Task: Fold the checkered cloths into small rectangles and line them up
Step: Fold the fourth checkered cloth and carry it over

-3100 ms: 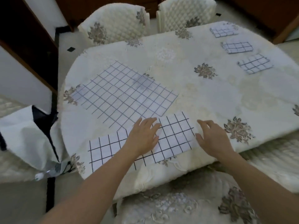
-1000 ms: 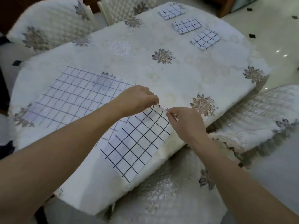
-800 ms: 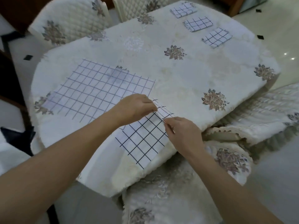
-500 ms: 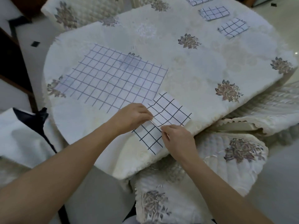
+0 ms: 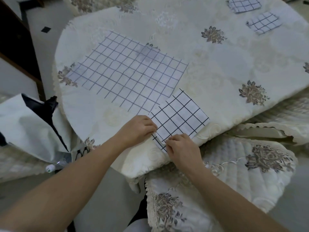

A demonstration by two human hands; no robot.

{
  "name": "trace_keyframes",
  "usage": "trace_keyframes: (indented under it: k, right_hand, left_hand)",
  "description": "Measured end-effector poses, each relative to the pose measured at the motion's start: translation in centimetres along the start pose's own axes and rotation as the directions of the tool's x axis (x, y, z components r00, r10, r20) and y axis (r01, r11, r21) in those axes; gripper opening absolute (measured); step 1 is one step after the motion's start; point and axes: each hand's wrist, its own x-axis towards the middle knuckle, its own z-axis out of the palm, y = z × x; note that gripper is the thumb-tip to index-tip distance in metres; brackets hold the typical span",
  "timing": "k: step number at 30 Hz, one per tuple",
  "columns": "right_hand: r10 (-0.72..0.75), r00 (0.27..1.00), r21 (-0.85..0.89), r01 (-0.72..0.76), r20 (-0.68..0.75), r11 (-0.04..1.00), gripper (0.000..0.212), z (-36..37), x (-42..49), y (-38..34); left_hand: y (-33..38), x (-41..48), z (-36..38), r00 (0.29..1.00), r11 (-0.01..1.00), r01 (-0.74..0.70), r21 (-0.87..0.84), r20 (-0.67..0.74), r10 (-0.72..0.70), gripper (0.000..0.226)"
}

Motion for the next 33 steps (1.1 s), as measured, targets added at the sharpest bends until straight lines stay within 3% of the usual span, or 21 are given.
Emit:
trace_keyframes:
  k: [5,9,14,16,21,24,27,33]
  right_hand:
    - [-0.05,0.999,-0.017,0.05,0.003,0.999,0.015,0.7,-0.2,0.0]
    - [-0.023,0.999,0.061,0.021,0.033,0.998,0.025,0.5,-0.3,-0.2]
    - [-0.096,0.993,0.129,0.086,0.07,0.988,0.024,-0.3,-0.2,0.3]
    - [-0.06,0.996,0.188,0.046,0.069,0.981,0.026,-0.7,0.3,0.6]
    - [0.066,0.989,0.246,-0.033,-0.13,0.969,0.022,-2.2,3.6,4.9]
    - [0.05,0.98,0.197,-0.012,-0.191,0.98,0.023,-2.0,6.1,8.1]
    - [-0.054,0.993,0.082,0.063,-0.107,0.995,0.041,-0.6,7.9,9.7]
    - [-0.344,0.925,0.029,0.344,0.162,0.938,0.062,1.7,8.8,7.7]
  left_hand:
    - [0.3,-1.0,0.5,0.996,0.996,0.089,-0.019,-0.02,-0.089,0.025]
    - [0.3,-1.4,1.1,0.993,0.994,0.104,-0.018,-0.057,-0.105,0.009]
    - [0.5,-1.5,1.1,0.989,0.991,0.134,-0.002,-0.067,-0.134,0.007]
    - [0.9,-1.6,0.8,0.985,0.985,0.17,0.026,-0.044,-0.169,0.009]
    - [2.4,0.6,0.6,0.958,0.956,0.267,0.122,-0.145,-0.249,0.014]
    - [4.6,4.0,2.0,0.893,0.889,0.434,0.143,-0.197,-0.404,0.035]
    - [7.1,7.0,4.5,0.828,0.811,0.561,0.166,-0.087,-0.554,0.068]
    - [7.6,7.4,7.7,0.703,0.682,0.67,0.294,0.045,-0.71,0.085]
